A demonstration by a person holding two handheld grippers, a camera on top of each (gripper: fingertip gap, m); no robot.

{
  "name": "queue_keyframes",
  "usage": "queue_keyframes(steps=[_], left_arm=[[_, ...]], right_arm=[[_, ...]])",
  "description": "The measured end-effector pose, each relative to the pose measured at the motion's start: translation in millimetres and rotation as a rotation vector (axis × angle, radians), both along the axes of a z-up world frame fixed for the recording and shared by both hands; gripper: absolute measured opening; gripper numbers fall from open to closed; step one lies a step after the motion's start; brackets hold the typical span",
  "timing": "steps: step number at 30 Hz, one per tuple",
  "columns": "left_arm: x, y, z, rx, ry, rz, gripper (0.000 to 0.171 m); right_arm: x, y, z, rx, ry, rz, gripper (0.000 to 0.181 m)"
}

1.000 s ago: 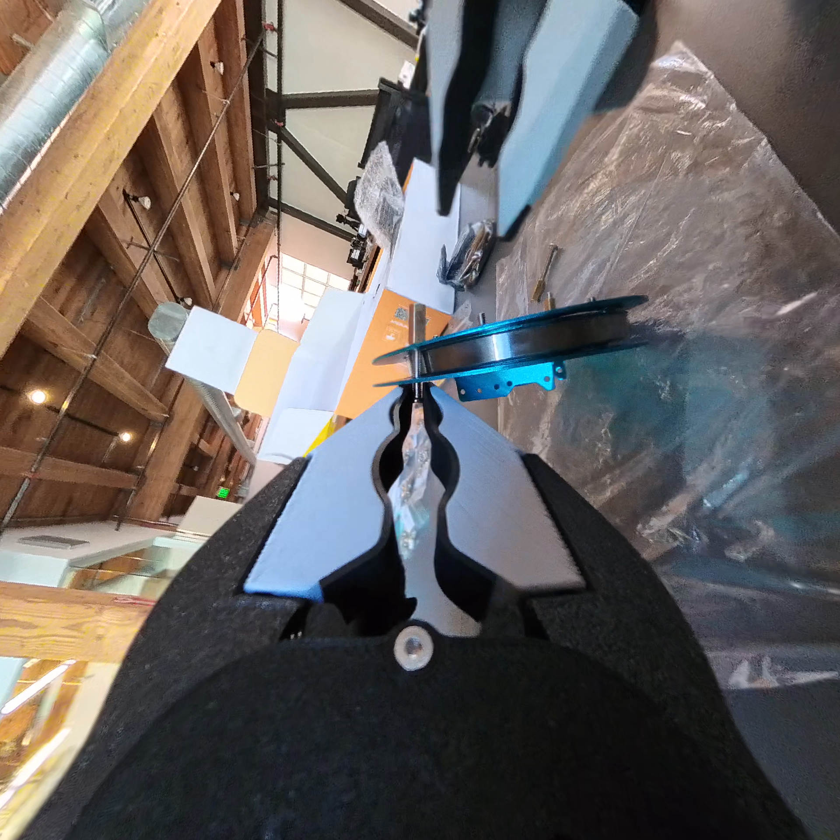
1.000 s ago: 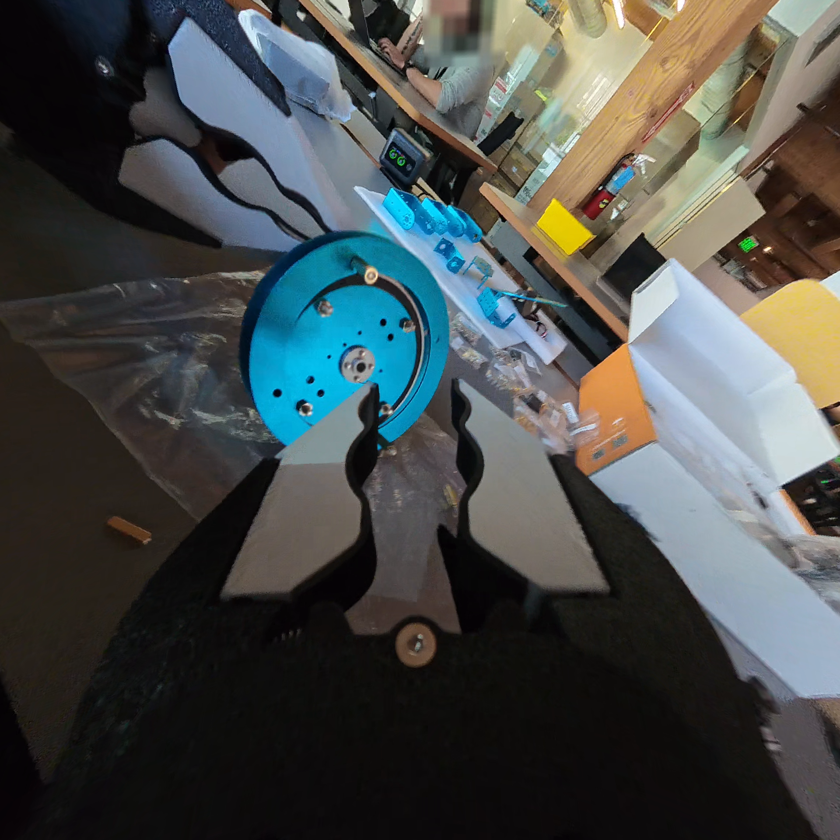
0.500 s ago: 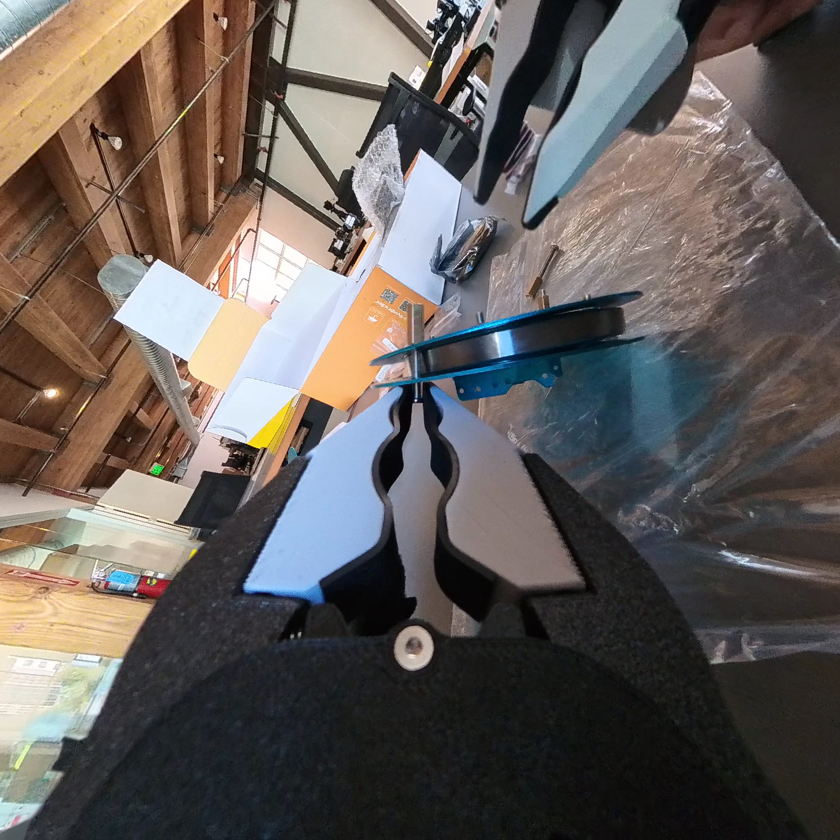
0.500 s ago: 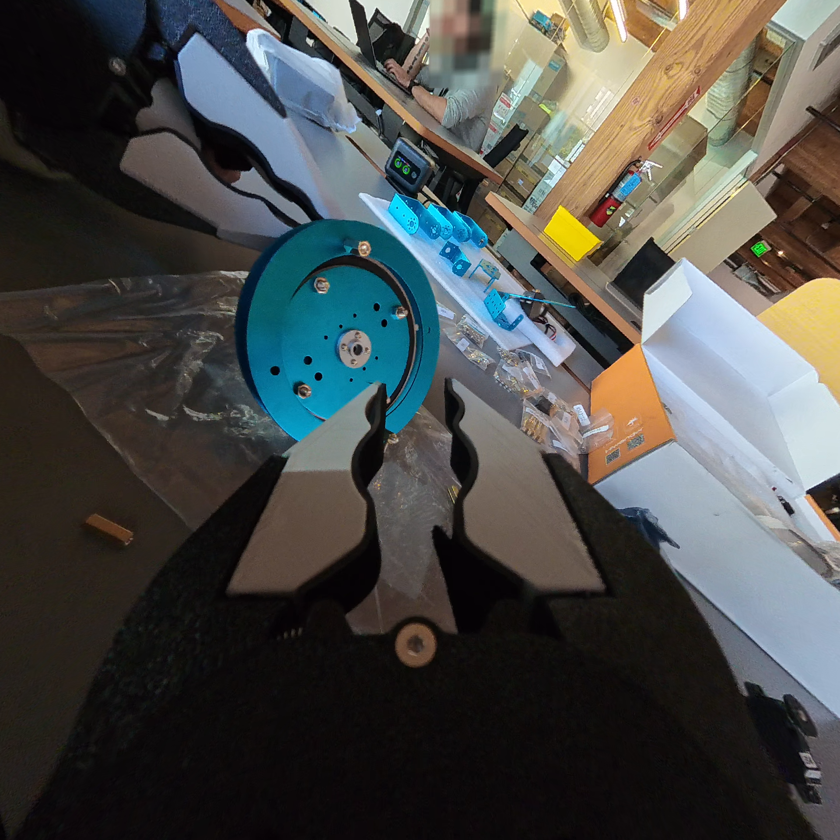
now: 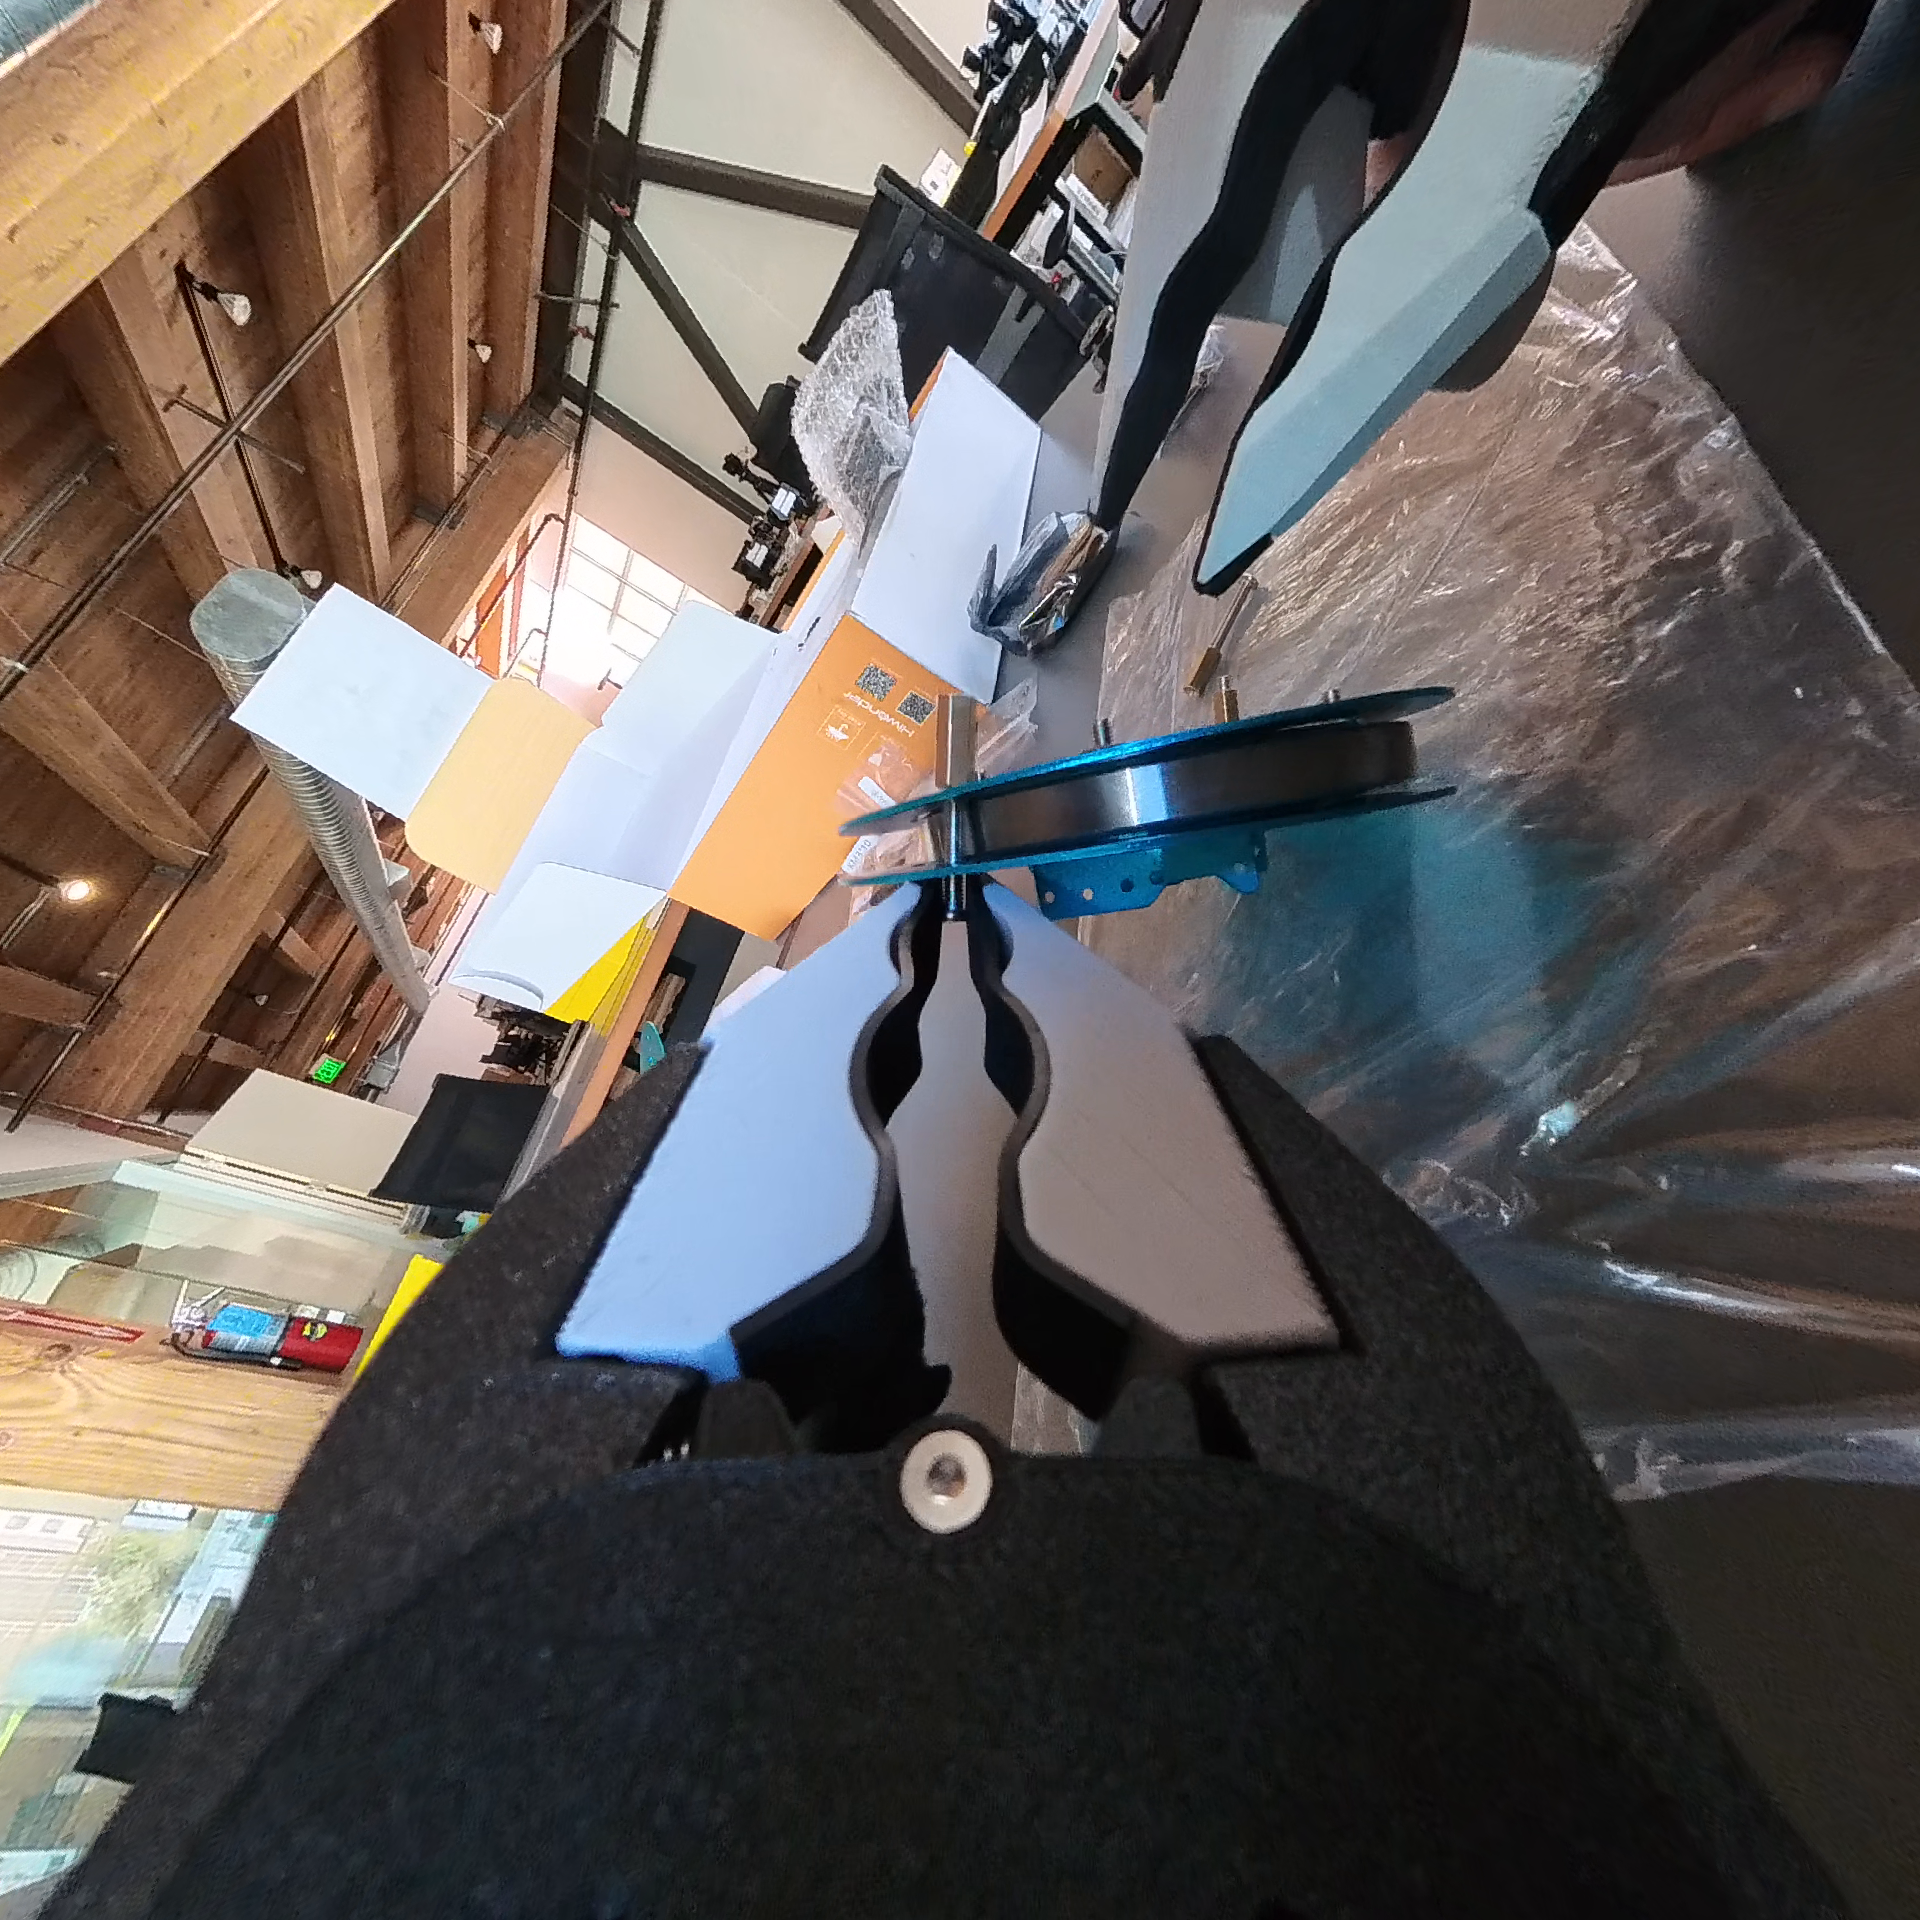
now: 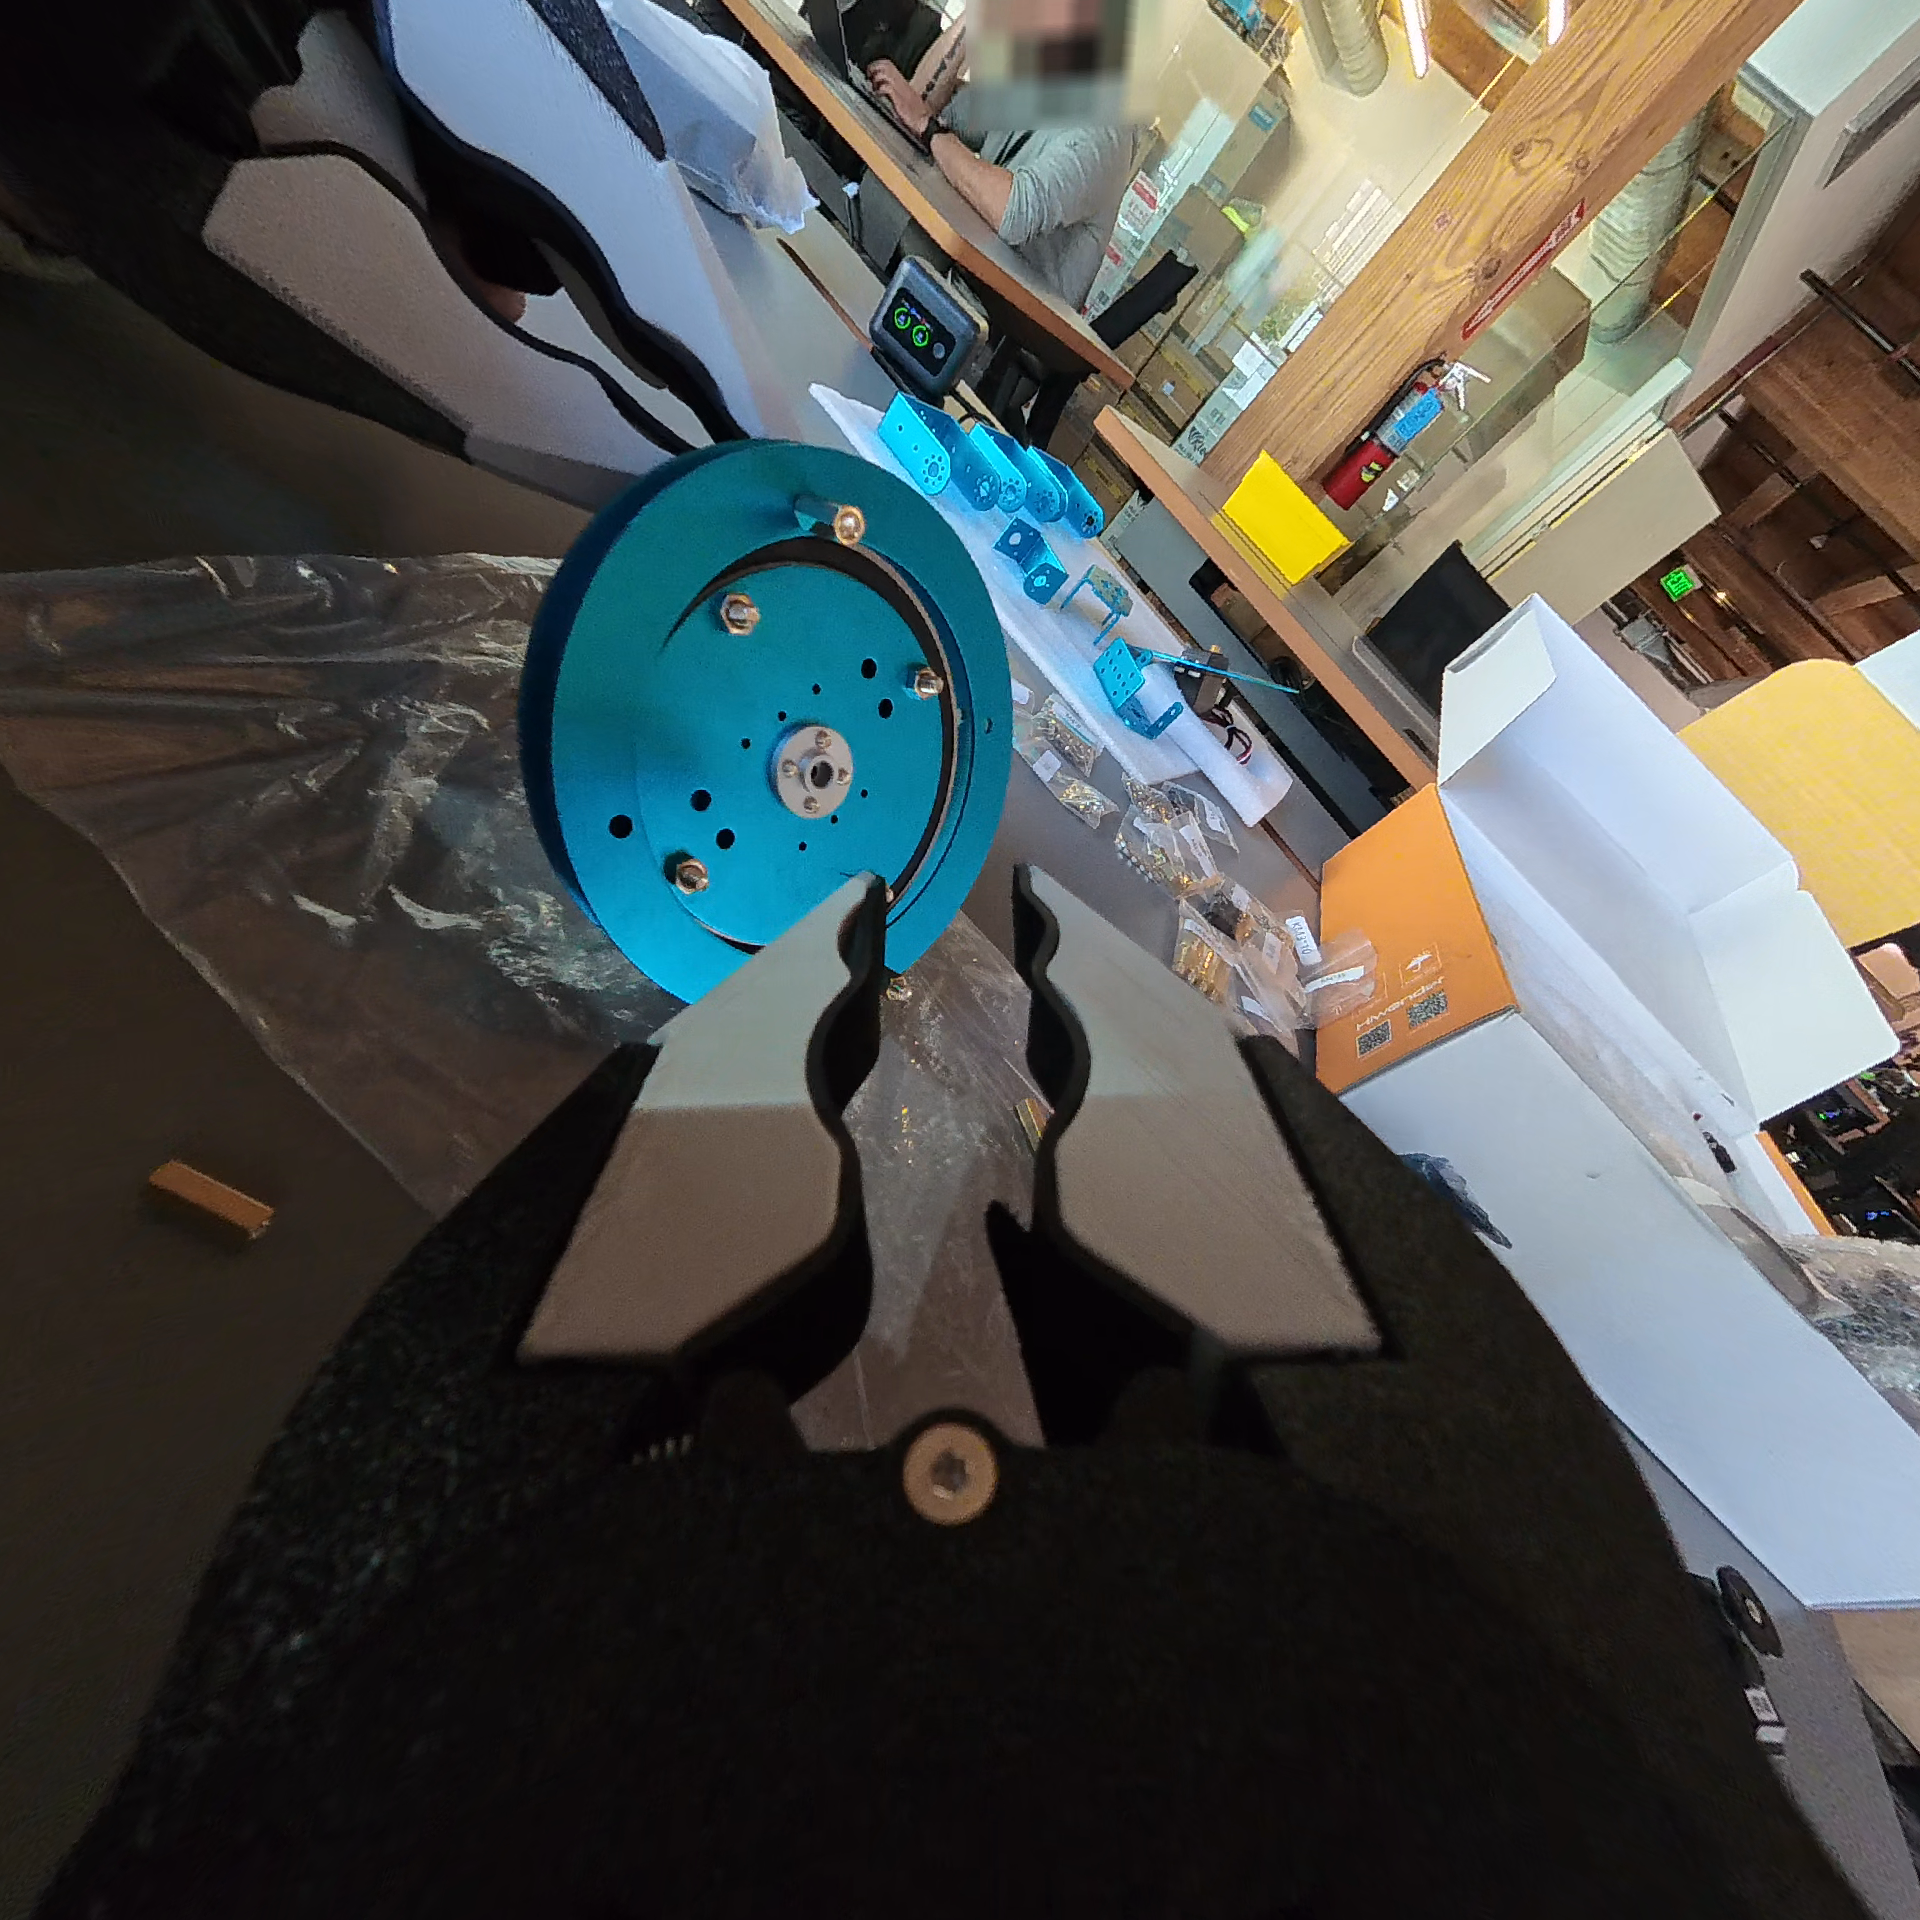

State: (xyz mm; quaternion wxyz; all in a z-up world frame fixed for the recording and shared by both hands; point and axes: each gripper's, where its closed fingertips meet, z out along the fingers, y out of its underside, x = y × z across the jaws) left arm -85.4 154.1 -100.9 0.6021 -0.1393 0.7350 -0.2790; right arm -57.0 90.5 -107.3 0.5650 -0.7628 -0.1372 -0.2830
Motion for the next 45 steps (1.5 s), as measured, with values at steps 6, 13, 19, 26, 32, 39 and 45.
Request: queue_keyframes(steps=[6,13,19,26,32,39,45], left_arm=[[0,0,0,-0.011,0.008,0.002,0.003],[-2,7,-8,-0.080,0.103,0.019,0.003],[-19,21,-35,-0.278,0.395,0.107,0.004],[-35,16,-55,-0.291,0.543,0.102,0.004],[-42,20,-74,-0.204,0.619,0.148,0.000],[-52,24,-77,-0.184,0.652,0.198,0.000],[-60,31,-77,-0.160,0.637,0.282,0.001]], right_arm=[[7,2,-5,-0.022,-0.050,-0.055,0.022],[45,-28,14,-0.013,0.016,-0.191,0.024],[177,-134,-6,-0.214,0.355,-0.486,0.029],[235,-152,-57,-0.456,0.379,-0.575,0.023],[238,-152,-67,-0.486,0.448,-0.569,0.011],[209,-141,-58,-0.453,0.525,-0.474,0.000],[140,-120,-4,-0.178,0.863,-0.157,0.000]])
